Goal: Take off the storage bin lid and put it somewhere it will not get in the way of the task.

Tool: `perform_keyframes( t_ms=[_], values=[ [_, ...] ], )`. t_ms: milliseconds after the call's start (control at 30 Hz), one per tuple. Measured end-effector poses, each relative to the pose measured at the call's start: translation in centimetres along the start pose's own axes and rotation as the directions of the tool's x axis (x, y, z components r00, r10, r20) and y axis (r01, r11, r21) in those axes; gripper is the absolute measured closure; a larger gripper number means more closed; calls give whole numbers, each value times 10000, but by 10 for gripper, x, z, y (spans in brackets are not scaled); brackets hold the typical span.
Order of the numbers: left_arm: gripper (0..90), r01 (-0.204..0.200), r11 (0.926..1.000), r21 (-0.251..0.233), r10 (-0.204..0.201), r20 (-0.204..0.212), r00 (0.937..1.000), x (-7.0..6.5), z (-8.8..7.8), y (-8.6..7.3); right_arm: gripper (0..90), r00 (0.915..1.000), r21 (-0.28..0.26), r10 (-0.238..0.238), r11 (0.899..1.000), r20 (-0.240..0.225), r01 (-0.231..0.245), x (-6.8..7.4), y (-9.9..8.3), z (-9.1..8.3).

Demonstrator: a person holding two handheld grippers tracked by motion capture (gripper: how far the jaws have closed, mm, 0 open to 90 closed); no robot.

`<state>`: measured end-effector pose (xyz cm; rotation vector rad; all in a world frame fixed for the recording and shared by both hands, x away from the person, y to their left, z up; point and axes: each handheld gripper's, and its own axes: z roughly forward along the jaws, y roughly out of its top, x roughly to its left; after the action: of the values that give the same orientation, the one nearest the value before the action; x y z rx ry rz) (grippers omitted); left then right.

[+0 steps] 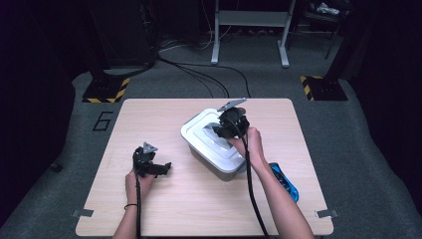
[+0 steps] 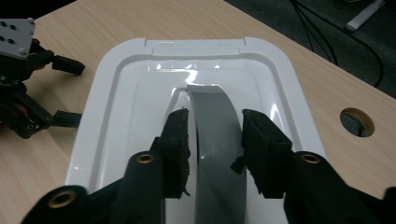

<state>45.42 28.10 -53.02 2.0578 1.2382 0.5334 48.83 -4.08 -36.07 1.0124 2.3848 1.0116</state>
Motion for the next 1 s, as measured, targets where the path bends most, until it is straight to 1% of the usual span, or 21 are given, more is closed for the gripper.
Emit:
perform_keyframes(
  t_ms=[100, 233, 267, 367, 433, 500, 533, 567, 600, 633, 667, 700, 733, 767, 800, 833, 867, 900, 933, 967, 1000],
  values=[
    [5, 9, 10000, 8, -9, -4, 10000, 0, 0, 0, 663, 9999, -94, 128, 9999, -48, -128, -1, -1, 0],
    [5, 6, 10000, 3, -6, 1, 10000, 0, 0, 0, 666, 9999, -88, -12, 10000, 114, 13, 1, 0, -2],
    [5, 3, 10000, 4, -3, 2, 10000, 0, 0, 0, 666, 9999, -136, 33, 9999, 116, -31, 1, 0, -3],
    [5, -1, 10000, 17, 1, -3, 10000, 0, 0, 0, 667, 9998, -317, -99, 9994, 183, 104, 1, 2, -7],
    [5, -136, 9998, 126, 136, 25, 9999, 1, -1, 0, 671, 9996, -331, -125, 9994, 255, 133, 1, 3, -12],
    [5, -139, 9998, 113, 138, 27, 9999, 1, -1, 0, 675, 9995, -461, -27, 9989, 299, 40, 1, 4, -16],
    [5, -132, 9999, 109, 132, 25, 9999, 1, -1, 0, 678, 9995, -429, -38, 9991, 322, 52, 1, 5, -18],
    [5, -23, 10000, 42, 23, 3, 10000, 0, 0, 0, 815, 9992, -615, -141, 9980, 364, 163, 1, 6, -19],
    [5, 10, 10000, -10, -10, -3, 10000, 0, 0, 0, 899, 10000, -1009, 11, 9949, 90, -2, 2, 7, -27],
    [5, 0, 10000, 8, 0, -7, 10000, 0, 0, 0, 899, 9994, -1090, -210, 9938, 279, 239, 2, 9, -28],
    [5, -3, 10000, -8, 3, -3, 10000, 0, 0, 0, 891, 9993, -959, -219, 9951, 304, 247, 4, 11, -31],
    [5, 0, 10000, 1, 0, -8, 10000, 0, 0, 0, 864, 9995, -765, -235, 9968, 209, 251, 5, 13, -31],
    [5, -8, 10000, -8, 8, -4, 10000, 0, 0, 0, 825, 9991, -733, -348, 9966, 234, 365, 6, 13, -30],
    [5, 5, 10000, 0, -5, -8, 10000, 0, 0, 0, 783, 9994, -655, -309, 9973, 176, 320, 6, 12, -29],
    [5, 1, 10000, -16, -1, -3, 10000, 0, 0, 0, 729, 9993, -670, -345, 9971, 140, 354, 5, 12, -29],
    [5, -4, 10000, -6, 4, -2, 10000, 0, 0, 0, 697, 9994, -756, -343, 9965, 39, 345, 2, 11, -30],
    [5, 4, 10000, 0, -4, -9, 10000, 0, 0, 0, 677, 9998, -835, -214, 9963, 3, 214, -1, 11, -31],
    [5, -3, 10000, -4, 3, -4, 10000, 0, 0, 0, 617, 9996, -798, -240, 9965, 145, 250, -3, 10, -32],
    [5, 6, 10000, 4, -6, -5, 10000, 0, 0, 0, 550, 9993, -771, 90, 9970, 375, -61, -8, 8, -34],
    [5, 8, 10000, 14, -8, -3, 10000, 0, 0, 0, 539, 9992, -760, 207, 9969, 346, -181, -14, 7, -34],
    [5, 0, 10000, -8, 0, 1, 10000, 0, 0, 0, 528, 9981, -787, 498, 9958, 363, -468, -19, 4, -36]
  ],
)
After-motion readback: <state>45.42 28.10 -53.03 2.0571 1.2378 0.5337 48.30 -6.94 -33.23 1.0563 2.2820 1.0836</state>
